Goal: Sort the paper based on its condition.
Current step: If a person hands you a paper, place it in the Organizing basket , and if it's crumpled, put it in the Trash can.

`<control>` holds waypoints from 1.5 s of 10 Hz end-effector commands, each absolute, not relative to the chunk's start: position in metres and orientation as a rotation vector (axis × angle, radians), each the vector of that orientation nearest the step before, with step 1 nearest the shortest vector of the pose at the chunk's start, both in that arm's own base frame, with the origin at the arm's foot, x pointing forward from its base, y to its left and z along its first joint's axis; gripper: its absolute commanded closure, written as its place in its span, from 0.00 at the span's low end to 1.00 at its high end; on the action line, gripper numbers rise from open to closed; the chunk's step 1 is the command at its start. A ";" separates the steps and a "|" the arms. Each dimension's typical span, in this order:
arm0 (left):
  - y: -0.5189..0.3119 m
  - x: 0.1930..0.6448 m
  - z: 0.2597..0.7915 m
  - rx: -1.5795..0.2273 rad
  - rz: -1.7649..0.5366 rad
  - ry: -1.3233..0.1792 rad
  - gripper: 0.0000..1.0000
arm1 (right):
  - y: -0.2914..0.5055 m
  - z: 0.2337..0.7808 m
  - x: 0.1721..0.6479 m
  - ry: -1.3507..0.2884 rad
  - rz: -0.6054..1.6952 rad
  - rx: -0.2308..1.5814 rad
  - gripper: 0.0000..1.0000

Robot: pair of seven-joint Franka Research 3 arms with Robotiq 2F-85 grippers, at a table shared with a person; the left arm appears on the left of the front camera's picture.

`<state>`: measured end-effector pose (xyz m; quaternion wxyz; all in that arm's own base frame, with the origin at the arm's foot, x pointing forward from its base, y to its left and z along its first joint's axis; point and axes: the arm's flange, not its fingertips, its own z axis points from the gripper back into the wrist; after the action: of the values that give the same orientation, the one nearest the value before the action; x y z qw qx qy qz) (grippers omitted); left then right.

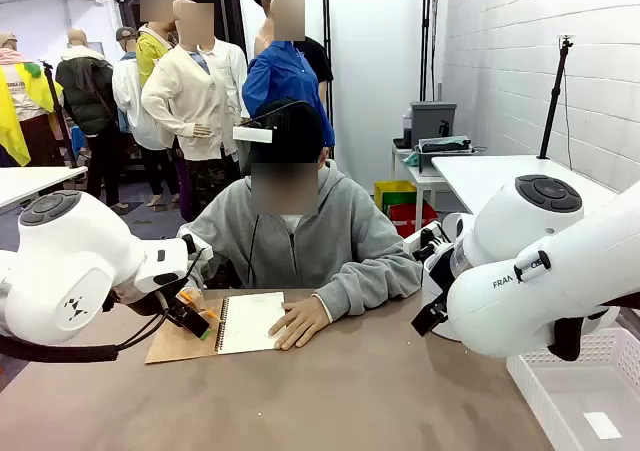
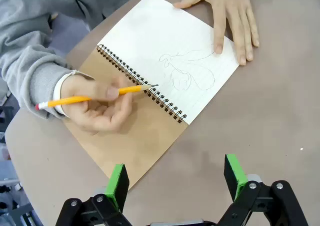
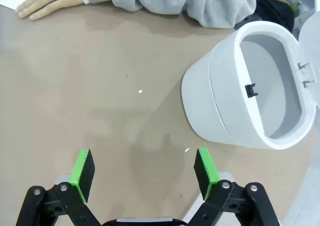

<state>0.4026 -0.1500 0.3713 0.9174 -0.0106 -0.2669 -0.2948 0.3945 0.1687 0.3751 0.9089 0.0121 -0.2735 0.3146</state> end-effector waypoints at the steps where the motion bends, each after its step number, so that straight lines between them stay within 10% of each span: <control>1: -0.150 0.403 0.371 -0.022 -0.606 -0.549 0.00 | 0.169 0.375 0.395 -0.565 0.649 0.025 0.00; 15: -0.150 0.403 0.371 -0.022 -0.606 -0.549 0.00 | 0.169 0.375 0.395 -0.565 0.649 0.025 0.00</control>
<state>0.4026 -0.1500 0.3713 0.9174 -0.0106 -0.2669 -0.2949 0.3945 0.1688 0.3751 0.9089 0.0120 -0.2735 0.3144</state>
